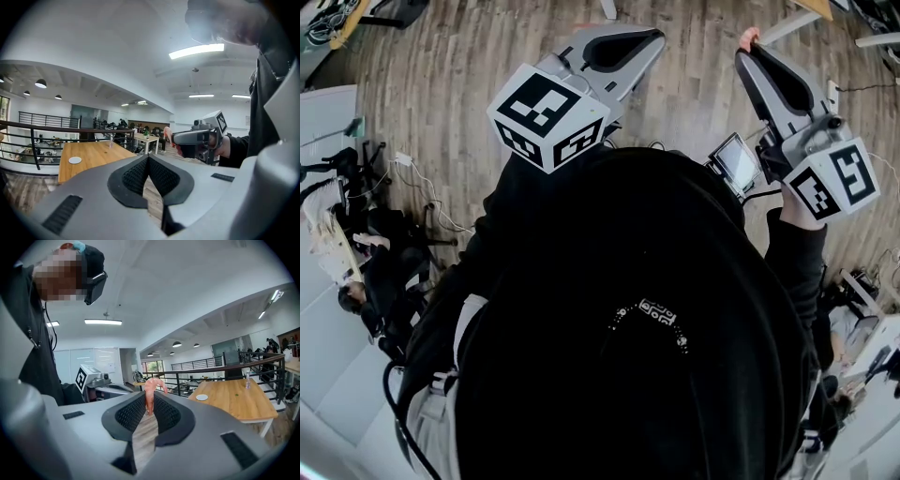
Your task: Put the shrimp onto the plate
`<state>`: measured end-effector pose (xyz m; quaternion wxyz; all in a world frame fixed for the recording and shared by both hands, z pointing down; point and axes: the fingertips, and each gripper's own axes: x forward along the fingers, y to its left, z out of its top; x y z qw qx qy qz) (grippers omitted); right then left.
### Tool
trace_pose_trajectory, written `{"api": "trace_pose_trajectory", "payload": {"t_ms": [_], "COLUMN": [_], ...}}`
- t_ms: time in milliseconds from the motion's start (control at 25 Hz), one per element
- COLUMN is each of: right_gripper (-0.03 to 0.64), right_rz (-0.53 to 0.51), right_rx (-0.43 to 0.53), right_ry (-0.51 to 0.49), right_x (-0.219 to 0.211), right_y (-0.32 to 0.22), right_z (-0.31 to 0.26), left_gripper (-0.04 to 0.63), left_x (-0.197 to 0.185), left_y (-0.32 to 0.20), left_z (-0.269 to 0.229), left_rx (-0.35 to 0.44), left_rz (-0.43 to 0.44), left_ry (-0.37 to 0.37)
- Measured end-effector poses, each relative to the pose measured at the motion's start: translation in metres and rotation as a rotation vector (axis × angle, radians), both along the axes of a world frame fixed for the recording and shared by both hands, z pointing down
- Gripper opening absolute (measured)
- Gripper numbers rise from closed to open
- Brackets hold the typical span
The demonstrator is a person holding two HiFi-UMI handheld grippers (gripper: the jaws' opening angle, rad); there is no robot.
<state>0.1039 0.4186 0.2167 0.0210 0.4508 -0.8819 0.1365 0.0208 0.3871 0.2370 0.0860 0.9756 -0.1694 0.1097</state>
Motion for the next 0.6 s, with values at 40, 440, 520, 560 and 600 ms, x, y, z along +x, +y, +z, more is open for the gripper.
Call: {"api": "trace_pose_trajectory", "payload": {"t_ms": [40,440,520,560,600], "right_gripper": [0.064,0.064,0.064,0.064,0.064], "right_rz": [0.003,0.045,0.053,0.056,0.061], "right_rx": [-0.002,-0.046,-0.053,-0.051,-0.047], "right_ry": [-0.02,-0.09,-0.103,-0.106,-0.103], "right_x": [0.007,0.058,0.063,0.064,0.066], "right_y": [0.003,0.02,0.016,0.014,0.013], "right_z": [0.001,0.026,0.028,0.028,0.027], "left_gripper": [-0.001,-0.002,-0.002,-0.002,-0.002], "left_x": [0.008,0.039,0.044,0.046,0.048], "left_y": [0.004,0.025,0.023,0.022,0.022], "left_z": [0.002,0.019,0.017,0.017,0.018], "left_rx": [-0.003,-0.032,-0.023,-0.02,-0.017], "left_rz": [0.015,0.06,0.071,0.076,0.082], "left_ry": [-0.004,-0.055,-0.055,-0.055,-0.057]}}
